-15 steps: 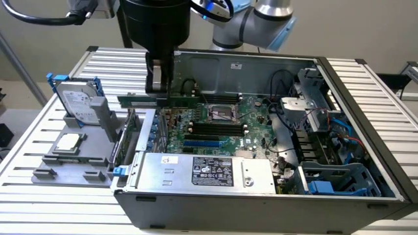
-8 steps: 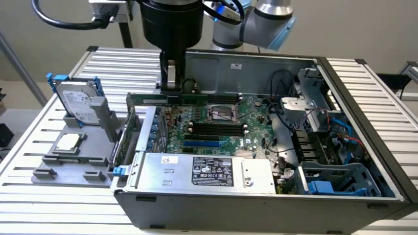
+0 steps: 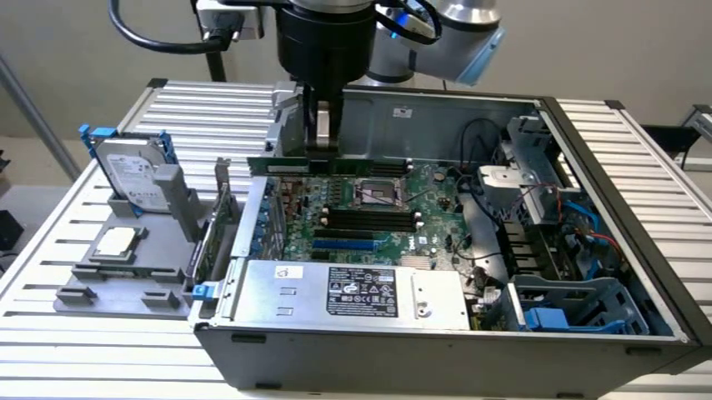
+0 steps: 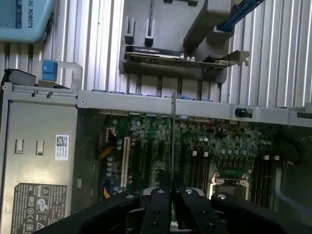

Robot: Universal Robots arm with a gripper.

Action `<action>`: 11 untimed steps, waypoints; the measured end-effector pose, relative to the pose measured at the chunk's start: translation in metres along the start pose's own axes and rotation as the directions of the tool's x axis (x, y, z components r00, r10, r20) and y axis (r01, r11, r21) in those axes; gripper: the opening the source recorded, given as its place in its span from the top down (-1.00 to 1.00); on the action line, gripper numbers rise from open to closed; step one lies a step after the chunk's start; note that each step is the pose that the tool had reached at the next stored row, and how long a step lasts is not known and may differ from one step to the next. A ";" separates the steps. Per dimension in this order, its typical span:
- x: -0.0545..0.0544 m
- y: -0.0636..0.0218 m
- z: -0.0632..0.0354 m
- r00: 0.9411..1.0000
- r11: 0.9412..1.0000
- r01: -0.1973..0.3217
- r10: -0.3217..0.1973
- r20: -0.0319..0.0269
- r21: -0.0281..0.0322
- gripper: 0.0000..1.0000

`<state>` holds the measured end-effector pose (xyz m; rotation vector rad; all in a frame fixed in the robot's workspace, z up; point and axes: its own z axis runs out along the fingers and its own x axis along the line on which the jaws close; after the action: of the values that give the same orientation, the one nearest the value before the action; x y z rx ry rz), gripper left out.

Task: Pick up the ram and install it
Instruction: 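Pick up the ram and move it above insertion slot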

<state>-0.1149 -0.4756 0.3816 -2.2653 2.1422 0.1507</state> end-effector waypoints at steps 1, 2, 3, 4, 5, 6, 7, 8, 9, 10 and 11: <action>-0.001 -0.0038 -0.0001 1.000 1.000 0.000 0.000 0.000 0.000 0.73; -0.002 -0.0075 -0.0001 1.000 1.000 0.000 0.000 0.000 0.000 0.73; -0.003 -0.0110 -0.0001 1.000 1.000 0.000 0.000 0.000 0.000 0.73; -0.004 -0.0147 -0.0002 1.000 1.000 0.000 0.000 0.000 0.000 0.73; -0.005 -0.0184 -0.0002 1.000 1.000 0.000 0.000 0.000 0.000 0.73; -0.006 -0.0222 -0.0002 1.000 1.000 0.000 0.000 0.000 0.000 0.73; -0.008 -0.0260 -0.0002 1.000 1.000 0.000 0.000 0.000 0.000 0.73; -0.009 -0.0300 -0.0001 1.000 1.000 0.000 0.000 0.000 0.000 0.73; -0.010 -0.0340 0.0000 1.000 1.000 0.000 0.000 0.000 0.000 0.73; -0.011 -0.0380 0.0001 1.000 1.000 0.000 0.000 0.000 0.000 0.73; -0.012 -0.0420 0.0004 1.000 1.000 0.000 0.000 0.000 0.000 0.73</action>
<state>-0.0737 -0.4610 0.3801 -2.2653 2.1422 0.1507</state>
